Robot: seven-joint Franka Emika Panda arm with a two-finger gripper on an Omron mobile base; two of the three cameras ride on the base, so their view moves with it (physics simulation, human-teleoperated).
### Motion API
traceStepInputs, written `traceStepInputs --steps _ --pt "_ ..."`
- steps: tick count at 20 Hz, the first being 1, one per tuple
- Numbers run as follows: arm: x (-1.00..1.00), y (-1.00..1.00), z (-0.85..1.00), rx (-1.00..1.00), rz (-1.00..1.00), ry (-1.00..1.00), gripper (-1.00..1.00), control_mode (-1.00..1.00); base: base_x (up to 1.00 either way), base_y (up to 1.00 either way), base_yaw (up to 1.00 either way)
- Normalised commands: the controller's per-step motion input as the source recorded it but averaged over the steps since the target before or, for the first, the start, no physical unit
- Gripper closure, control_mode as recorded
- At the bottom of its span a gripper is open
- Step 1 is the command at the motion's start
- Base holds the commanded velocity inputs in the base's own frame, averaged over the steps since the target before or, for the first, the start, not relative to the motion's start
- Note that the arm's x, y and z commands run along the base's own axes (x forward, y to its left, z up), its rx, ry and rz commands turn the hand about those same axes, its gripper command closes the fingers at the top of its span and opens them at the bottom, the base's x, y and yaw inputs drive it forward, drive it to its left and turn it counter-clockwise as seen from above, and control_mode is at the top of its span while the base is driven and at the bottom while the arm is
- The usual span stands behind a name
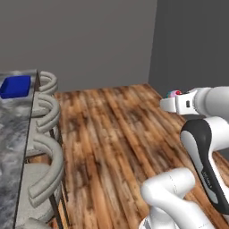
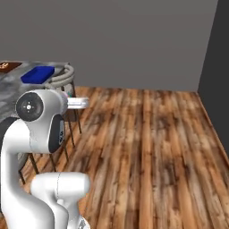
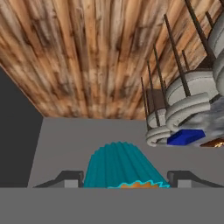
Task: Take the cupcake and donut from the fridge and place them on the empty tray on the dining counter.
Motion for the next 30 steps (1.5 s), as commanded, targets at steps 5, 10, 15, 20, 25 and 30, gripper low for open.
traceStepInputs --steps 5,10,15,20,25,30 --pt "0.0 0.0 0.0 0.0 0.0 0.0 1.0 1.0 1.0 0.0 0.23" --pt "0.0 0.0 0.0 0.0 0.0 0.0 1.0 1.0 1.0 -0.03 0.34" --pt "0.0 0.0 0.0 0.0 0.0 0.0 1.0 1.0 1.0 0.0 0.46" --pt "0.0 0.0 0.0 0.0 0.0 0.0 1.0 1.0 1.0 -0.08 0.47" --pt "0.0 0.0 0.0 0.0 0.0 0.0 1.0 1.0 1.0 -0.26 0.46" --pt "0.0 0.0 0.0 0.0 0.0 0.0 1.0 1.0 1.0 -0.1 0.49"
